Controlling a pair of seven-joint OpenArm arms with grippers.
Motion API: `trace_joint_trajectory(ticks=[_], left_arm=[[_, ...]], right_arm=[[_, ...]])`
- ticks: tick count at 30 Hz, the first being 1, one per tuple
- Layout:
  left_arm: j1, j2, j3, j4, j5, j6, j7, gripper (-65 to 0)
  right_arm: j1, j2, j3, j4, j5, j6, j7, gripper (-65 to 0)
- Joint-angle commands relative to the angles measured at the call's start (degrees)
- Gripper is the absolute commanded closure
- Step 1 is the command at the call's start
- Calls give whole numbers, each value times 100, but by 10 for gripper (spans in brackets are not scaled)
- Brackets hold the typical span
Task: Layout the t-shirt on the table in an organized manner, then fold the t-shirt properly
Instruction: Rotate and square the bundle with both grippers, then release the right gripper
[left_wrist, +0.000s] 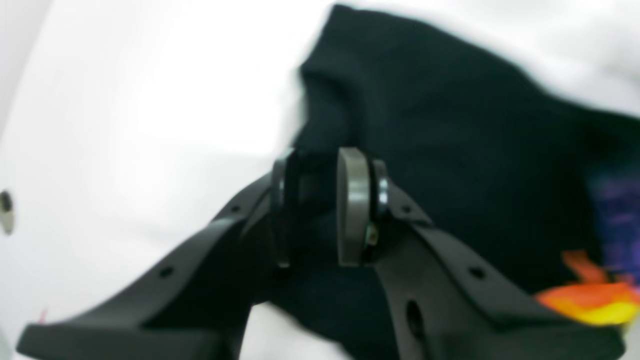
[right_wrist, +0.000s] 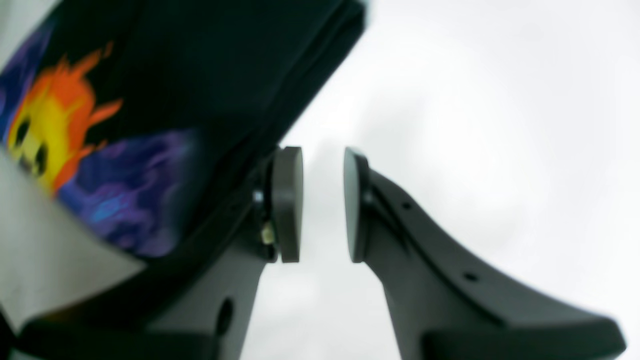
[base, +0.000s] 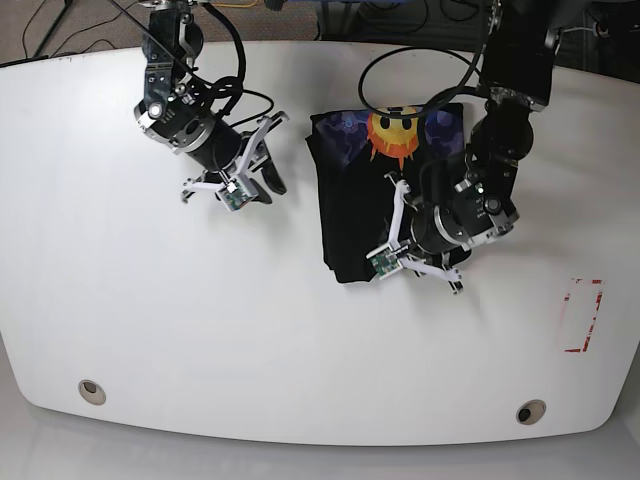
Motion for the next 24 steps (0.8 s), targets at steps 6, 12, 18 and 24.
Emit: trace_joint_trajectory(ticks=[6,12,18,24], left_arm=[[765,282,-8,253,-23,660,-1103,-114],[1451,299,10,6,-23,1504,-2325,-114],[1679,370,-25,-723,-23,1794,-3055,-114],[1671,335,-184,-1655,-58,1794,-3336,-114]], right_arm=[[62,143,411,111,34,19,93,-136],[62,213,429,103,34,19,93,-138],[53,204,508,94,34,19,93,-138],[53,187,508,94,34,19,93,-138]])
